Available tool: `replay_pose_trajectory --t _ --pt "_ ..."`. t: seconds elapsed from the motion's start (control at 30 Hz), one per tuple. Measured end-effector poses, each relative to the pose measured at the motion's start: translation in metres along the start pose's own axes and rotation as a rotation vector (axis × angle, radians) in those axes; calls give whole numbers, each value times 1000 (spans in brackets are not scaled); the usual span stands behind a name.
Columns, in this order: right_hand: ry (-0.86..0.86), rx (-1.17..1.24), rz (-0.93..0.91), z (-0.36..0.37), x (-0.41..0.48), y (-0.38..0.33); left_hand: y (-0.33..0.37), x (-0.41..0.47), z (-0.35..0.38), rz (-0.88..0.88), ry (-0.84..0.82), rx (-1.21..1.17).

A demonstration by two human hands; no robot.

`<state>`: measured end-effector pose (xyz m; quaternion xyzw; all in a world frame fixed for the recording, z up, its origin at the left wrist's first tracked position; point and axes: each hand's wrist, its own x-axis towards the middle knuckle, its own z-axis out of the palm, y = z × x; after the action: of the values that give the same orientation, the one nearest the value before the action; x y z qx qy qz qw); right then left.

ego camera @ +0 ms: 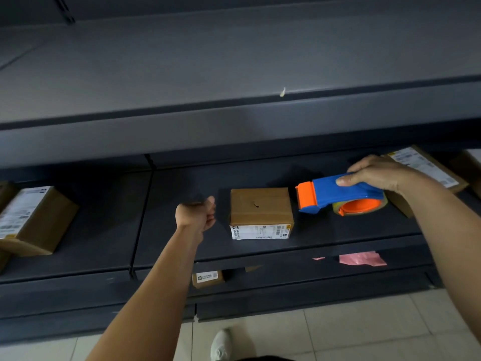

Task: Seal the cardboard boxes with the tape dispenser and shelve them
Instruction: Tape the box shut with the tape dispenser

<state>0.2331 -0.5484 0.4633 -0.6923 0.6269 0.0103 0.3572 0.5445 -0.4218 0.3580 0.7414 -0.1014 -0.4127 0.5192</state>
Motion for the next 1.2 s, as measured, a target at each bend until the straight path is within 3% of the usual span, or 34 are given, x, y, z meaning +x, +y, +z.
replay_pose_trajectory --t 0.4,0.67,0.77,0.87,1.1,1.2 --pt "-61 102 64 29 12 11 -24 1 26 -131 -29 76" --pt "-30 101 66 33 6 10 -29 0 23 -98 -15 185" --pt "-42 102 79 37 8 11 -24 -2 17 92 92 361" --pt "-44 113 73 43 10 10 -9 -11 19 325 63 360" --pt "-14 139 56 51 10 10 -19 -21 26 370 -81 369" --pt "-17 139 51 52 7 9 -20 -22 23 487 -145 590"
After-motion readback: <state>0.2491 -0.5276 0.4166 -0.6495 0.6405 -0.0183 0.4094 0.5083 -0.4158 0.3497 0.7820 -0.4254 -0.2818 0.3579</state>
